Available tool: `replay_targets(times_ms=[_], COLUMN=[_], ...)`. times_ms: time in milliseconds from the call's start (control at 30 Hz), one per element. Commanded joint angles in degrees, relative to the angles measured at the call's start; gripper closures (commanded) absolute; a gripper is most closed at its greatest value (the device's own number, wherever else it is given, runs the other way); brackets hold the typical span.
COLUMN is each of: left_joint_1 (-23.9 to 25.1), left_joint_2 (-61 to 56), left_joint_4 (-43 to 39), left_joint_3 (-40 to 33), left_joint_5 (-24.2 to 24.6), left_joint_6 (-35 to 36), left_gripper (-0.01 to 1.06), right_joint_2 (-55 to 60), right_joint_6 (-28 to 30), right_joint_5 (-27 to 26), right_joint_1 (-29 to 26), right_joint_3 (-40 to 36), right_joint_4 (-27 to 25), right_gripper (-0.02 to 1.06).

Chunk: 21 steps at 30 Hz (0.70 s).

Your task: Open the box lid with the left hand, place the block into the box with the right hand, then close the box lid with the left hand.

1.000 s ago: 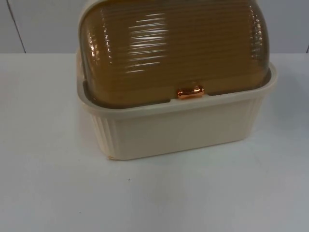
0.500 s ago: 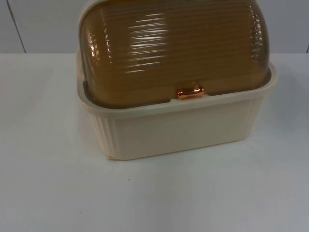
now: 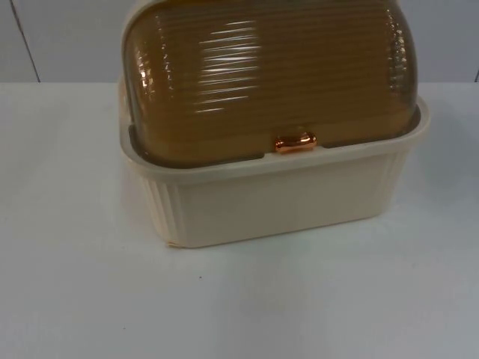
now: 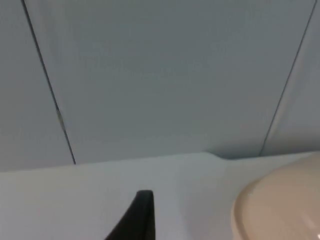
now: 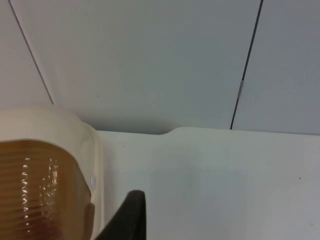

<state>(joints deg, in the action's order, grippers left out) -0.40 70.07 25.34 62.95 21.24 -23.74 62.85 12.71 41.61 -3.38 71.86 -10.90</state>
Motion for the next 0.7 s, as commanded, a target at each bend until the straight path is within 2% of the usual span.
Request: replay_targets(times_ms=[0,100,167,267,300,400,600,667], left_joint_1=[-0.18,-0.18,-0.18,-0.18,-0.18,-0.18,-0.18,-0.18], left_joint_2=[-1.97,-4.42,-7.04,-10.31,-12.08,-18.04,-23.58,-25.73], left_joint_4=[0.39,0.39,0.51,0.62,0.51,-2.55,-5.97,-6.35], left_joint_3=[0.14,0.14,0.14,0.14,0.14,0.14,0.14,0.14], left_joint_5=[-0.97,-1.4,-3.67,-4.41,-3.75,-0.14,2.74,6.43], left_joint_6=[0.12,0.12,0.12,0.12,0.12,0.12,0.12,0.4], left_gripper=[0.0,0.0,0.0,0.0,0.0,0.0,0.0,0.0], right_joint_2=[-0.46,-0.46,-0.46,-0.46,-0.87,-3.04,-9.53,-12.79], right_joint_6=[-0.09,-0.32,-0.32,-0.32,-0.32,-0.32,-1.72,-1.81], right_joint_5=[-1.54,-2.56,-2.98,-1.35,1.54,4.84,6.21,7.14], right_joint_1=[0.16,0.16,0.16,0.16,0.16,0.16,0.16,0.16], right_joint_3=[0.39,0.39,0.39,0.39,0.39,0.39,0.39,0.39], right_joint_4=[0.01,0.02,0.02,0.02,0.02,0.02,0.25,0.25], right_gripper=[0.0,0.0,0.0,0.0,0.0,0.0,0.0,0.0])
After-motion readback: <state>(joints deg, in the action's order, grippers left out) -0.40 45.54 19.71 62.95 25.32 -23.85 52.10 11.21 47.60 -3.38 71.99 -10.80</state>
